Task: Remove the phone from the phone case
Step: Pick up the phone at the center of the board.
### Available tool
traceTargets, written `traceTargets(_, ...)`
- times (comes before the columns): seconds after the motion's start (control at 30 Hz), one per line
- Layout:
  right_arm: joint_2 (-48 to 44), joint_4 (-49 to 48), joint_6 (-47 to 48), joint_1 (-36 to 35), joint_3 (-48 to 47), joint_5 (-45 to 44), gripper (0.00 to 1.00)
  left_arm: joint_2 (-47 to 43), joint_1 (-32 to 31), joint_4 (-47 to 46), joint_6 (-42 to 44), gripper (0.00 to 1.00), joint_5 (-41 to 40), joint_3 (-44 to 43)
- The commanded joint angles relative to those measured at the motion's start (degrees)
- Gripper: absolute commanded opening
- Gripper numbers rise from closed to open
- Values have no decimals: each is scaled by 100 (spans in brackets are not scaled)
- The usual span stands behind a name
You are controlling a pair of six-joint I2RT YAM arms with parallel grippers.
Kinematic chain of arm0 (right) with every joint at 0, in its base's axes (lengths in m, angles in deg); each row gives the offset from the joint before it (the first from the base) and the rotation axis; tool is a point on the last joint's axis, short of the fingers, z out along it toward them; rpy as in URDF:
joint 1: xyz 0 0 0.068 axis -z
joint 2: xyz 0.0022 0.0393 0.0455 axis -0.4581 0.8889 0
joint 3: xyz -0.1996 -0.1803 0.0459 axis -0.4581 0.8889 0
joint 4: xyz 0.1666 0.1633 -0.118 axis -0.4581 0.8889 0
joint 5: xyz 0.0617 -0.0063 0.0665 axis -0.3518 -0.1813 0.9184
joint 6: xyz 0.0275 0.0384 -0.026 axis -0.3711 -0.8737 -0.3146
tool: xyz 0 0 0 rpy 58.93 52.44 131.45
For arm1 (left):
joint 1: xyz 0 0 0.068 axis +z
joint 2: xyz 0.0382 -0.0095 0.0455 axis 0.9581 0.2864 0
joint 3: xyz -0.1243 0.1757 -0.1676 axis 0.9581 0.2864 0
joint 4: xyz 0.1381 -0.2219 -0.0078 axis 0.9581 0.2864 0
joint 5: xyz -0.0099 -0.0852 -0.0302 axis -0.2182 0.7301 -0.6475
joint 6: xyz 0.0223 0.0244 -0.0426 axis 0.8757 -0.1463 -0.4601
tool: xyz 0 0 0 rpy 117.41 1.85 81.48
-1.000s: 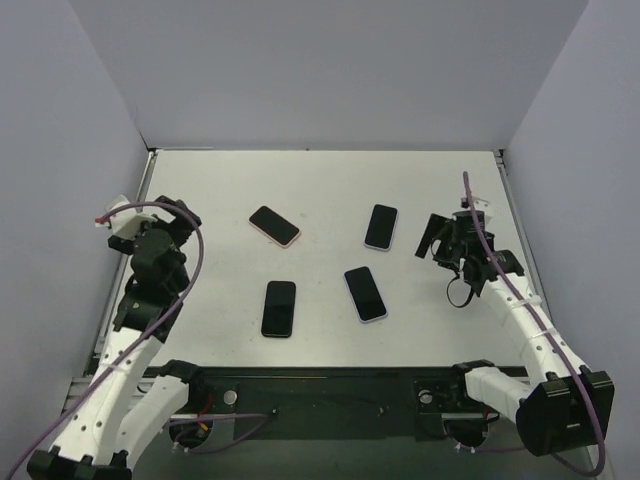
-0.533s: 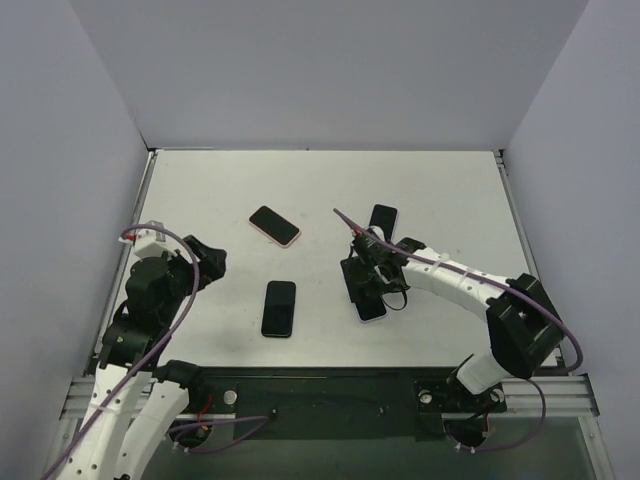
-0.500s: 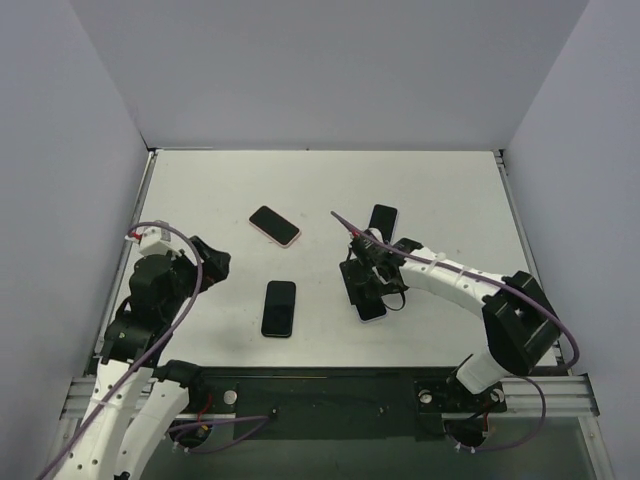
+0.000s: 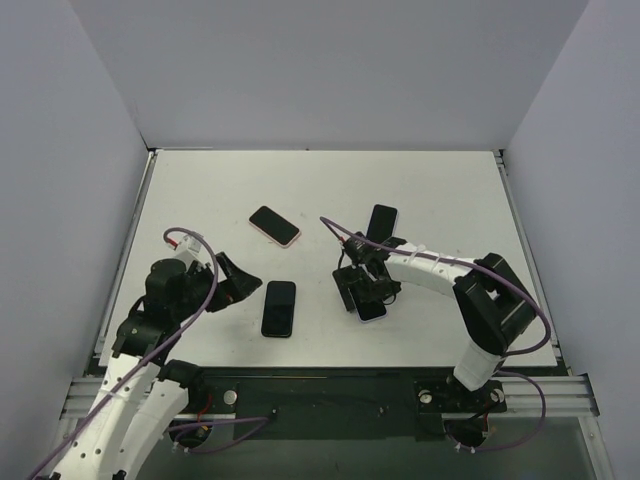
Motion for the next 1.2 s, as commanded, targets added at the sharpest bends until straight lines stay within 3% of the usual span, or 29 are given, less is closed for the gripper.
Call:
traceTargets(0.0, 161, 2, -102, 74, -83, 198, 91, 167, -255, -425, -340, 98, 563, 157)
traceTargets(0.23, 320, -85, -173, 74, -5, 145, 68, 343, -834, -644, -892, 98, 246, 359)
traceTargets(0.5, -312, -1033, -410, -119, 610, 48, 3, 905, -1555, -1785, -2157, 98, 9, 1000)
traceTargets(0.7, -1366, -1972, -656, -146, 1505, 135, 0, 1536, -2346, -3228, -3098, 98, -553, 1335)
traceTargets(0.9, -2903, -2617, -1016, -146, 2183, 628, 0, 2442, -2830, -3615, -3029, 98, -1273, 931)
traceTargets(1.17, -3801, -2845, -1904, -295, 2509, 1234, 0, 3059, -3524, -4678, -2994, 98, -1994, 738)
